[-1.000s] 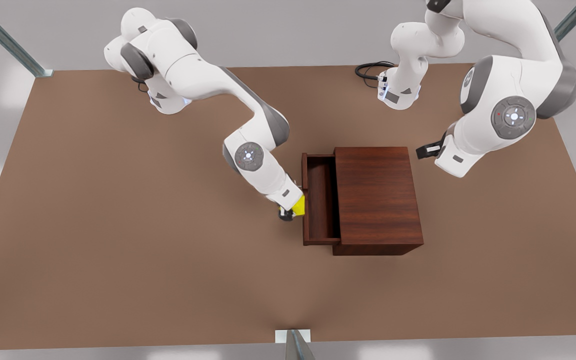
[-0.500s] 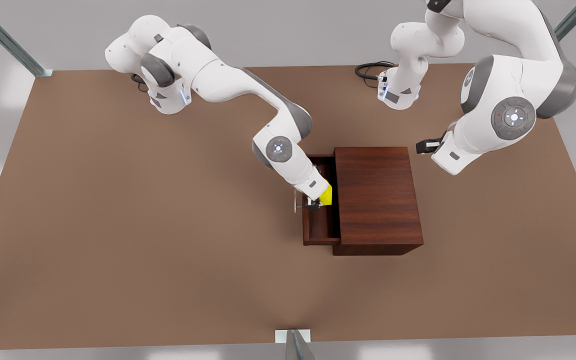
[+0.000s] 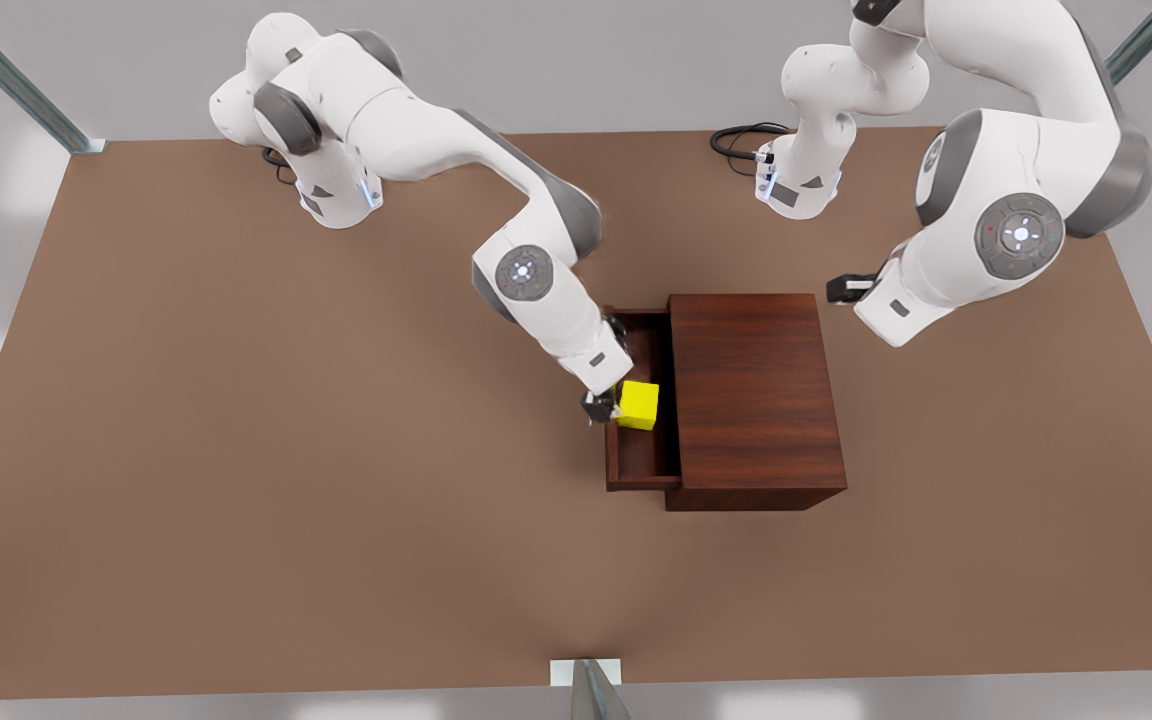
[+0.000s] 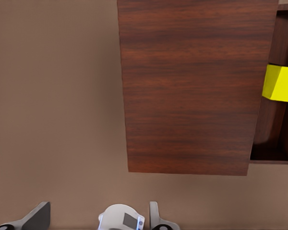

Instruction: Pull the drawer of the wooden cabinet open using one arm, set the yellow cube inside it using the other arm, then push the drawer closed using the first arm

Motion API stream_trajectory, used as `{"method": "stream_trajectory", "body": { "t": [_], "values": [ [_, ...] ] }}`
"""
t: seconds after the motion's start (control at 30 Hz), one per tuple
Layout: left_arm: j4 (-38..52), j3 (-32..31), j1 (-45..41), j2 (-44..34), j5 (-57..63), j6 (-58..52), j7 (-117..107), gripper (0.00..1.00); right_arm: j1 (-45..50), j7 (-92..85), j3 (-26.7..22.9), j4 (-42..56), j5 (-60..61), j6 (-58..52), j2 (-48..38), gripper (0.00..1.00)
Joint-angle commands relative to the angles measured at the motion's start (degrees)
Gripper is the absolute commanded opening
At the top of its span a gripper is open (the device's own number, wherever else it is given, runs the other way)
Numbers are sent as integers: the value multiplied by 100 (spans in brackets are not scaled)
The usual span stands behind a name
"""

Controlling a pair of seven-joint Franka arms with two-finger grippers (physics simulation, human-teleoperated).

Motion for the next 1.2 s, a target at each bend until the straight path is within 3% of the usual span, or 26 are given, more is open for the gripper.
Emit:
{"method": "stream_trajectory", "body": {
  "t": [0.0, 0.03, 0.1, 0.13, 0.2, 0.27, 0.33, 0.43, 0.67, 1.17],
  "values": [
    [2, -21, -8, -6, -105, 15, 215, 100, -461, 555, -277, -112, -180, -2713, -383, 100],
    [2, -48, 27, -24, -316, 15, 215, 100, -707, 1029, -672, -138, -277, -3451, -541, 100],
    [72, -197, -675, 283, -290, 32, -1496, 29, -857, 2400, -1648, -130, -935, -4902, -612, 100],
    [361, -250, -1069, 634, -298, 76, -2469, 21, -1049, 2463, -1841, -130, -1190, -5017, -621, 100],
    [1232, -311, -2291, 1733, -325, 829, -5966, 21, -1770, 3127, -1781, -147, -1876, -5175, -1182, 100],
    [1224, -320, -2890, 2288, -307, 2527, -8844, 21, -1894, 4308, -1746, -200, -1842, -5597, -1860, 100],
    [1206, -329, -3066, 2420, -167, 3293, -10664, 21, -2465, 4361, -1166, -657, -1877, -5483, -2405, 100],
    [1022, -329, -3224, 2587, -61, 4497, -12889, 21, -2773, 4361, -1025, -1237, -1833, -5017, -2818, 100],
    [653, -303, -3198, 3061, -105, 4972, -14946, 21, -2887, 4353, -893, -1334, -1780, -4973, -2827, 100],
    [213, -311, -2943, 3281, -87, 4418, -14577, 21, -2940, 4265, -858, -1404, -1789, -4850, -2809, 100]
  ]
}}
